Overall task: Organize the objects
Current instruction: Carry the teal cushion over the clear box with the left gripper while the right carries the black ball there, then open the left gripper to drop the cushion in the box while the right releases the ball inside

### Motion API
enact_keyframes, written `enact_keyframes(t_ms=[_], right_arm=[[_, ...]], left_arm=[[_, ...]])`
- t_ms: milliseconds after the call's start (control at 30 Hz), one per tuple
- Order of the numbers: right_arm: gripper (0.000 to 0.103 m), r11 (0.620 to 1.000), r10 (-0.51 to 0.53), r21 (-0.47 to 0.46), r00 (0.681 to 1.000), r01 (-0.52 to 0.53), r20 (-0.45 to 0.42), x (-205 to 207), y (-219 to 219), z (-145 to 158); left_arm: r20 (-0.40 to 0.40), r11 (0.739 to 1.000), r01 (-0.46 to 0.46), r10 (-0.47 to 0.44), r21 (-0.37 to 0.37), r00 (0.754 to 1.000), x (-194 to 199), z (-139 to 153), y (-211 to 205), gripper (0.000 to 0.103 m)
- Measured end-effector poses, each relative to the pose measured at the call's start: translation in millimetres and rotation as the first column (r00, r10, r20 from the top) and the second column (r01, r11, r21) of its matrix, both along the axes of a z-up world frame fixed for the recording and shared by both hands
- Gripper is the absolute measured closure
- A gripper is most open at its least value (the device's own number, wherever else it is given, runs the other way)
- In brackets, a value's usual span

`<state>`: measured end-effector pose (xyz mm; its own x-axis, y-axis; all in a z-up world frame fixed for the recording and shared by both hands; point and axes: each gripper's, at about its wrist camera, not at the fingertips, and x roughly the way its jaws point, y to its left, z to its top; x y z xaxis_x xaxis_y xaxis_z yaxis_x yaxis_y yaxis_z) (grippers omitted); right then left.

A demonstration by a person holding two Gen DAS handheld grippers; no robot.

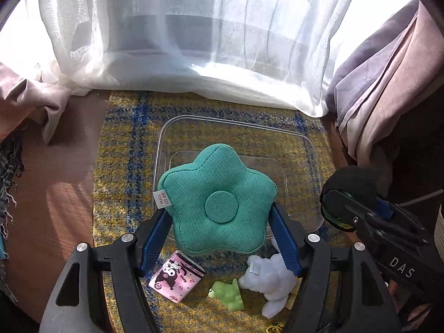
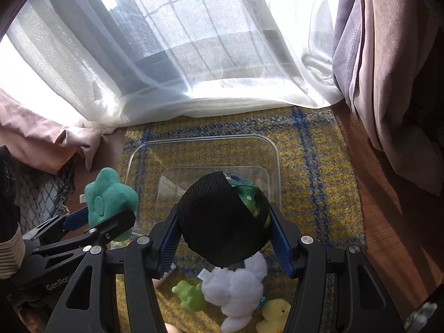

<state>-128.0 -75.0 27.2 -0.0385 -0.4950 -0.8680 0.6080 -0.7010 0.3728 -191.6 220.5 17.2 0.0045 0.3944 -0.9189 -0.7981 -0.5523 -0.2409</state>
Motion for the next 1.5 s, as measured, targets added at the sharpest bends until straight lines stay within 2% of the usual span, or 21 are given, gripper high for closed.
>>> enact_keyframes(t_ms=[233,300,333,667,1033,1067,1100,1167,1300,1400,1500], right_arm=[[0.044,0.999,-0.002,0.039,1.000,0.001,0.030,-9.1,-17.0,-17.1],[0.044,0.999,-0.002,0.048,0.999,0.000,0.035,-11.8,-19.4,-21.1],[0.044,0.998,0.009,-0.069,0.995,-0.002,0.103,-17.0,-29.9,-23.0],[0.044,0.999,0.020,-0.051,0.994,-0.014,0.108,-17.0,-36.8,-28.3],[0.044,0.997,0.062,-0.049,0.995,-0.058,0.082,-3.2,-50.8,-22.4],[0.041,0.997,0.061,-0.048,0.995,-0.058,0.076,-2.3,-51.2,-21.3],[0.033,0.997,0.059,-0.046,0.996,-0.056,0.069,-1.4,-51.0,-19.9],[0.026,0.998,0.046,-0.047,0.998,-0.044,0.043,0.9,-48.6,-15.0],[0.026,0.998,0.034,-0.044,0.999,-0.034,0.004,6.4,-41.6,-5.7],[0.026,0.998,0.033,-0.053,0.999,-0.033,-0.001,13.6,-34.0,-1.1],[0.026,0.998,0.026,-0.052,0.999,-0.027,-0.020,22.4,-27.2,3.1]], left_arm=[[0.039,0.999,-0.001,0.002,-0.036,0.999,-6.6,-18.9,18.9,0.030],[0.028,0.998,-0.003,0.005,-0.055,1.000,-7.9,-22.4,21.9,0.029],[0.022,0.998,-0.003,0.004,-0.065,1.000,-8.4,-24.0,22.9,0.029],[-0.032,0.996,-0.018,0.016,-0.083,0.999,-11.3,-21.6,19.2,0.022],[-0.175,0.991,-0.107,0.092,-0.076,0.980,-24.9,-2.6,-11.6,0.019],[-0.181,0.991,-0.116,0.101,-0.073,0.978,-25.4,-1.6,-14.9,0.019],[-0.189,0.989,-0.128,0.112,-0.071,0.976,-26.2,-0.4,-19.0,0.019],[-0.205,0.987,-0.147,0.131,-0.064,0.970,-27.2,1.9,-25.4,0.018],[-0.211,0.986,-0.161,0.149,-0.038,0.966,-24.7,6.9,-37.2,0.016],[-0.223,0.987,-0.161,0.151,-0.026,0.963,-18.5,12.1,-43.6,0.008],[-0.231,0.988,-0.155,0.146,-0.020,0.962,-11.5,16.5,-51.8,0.005]])
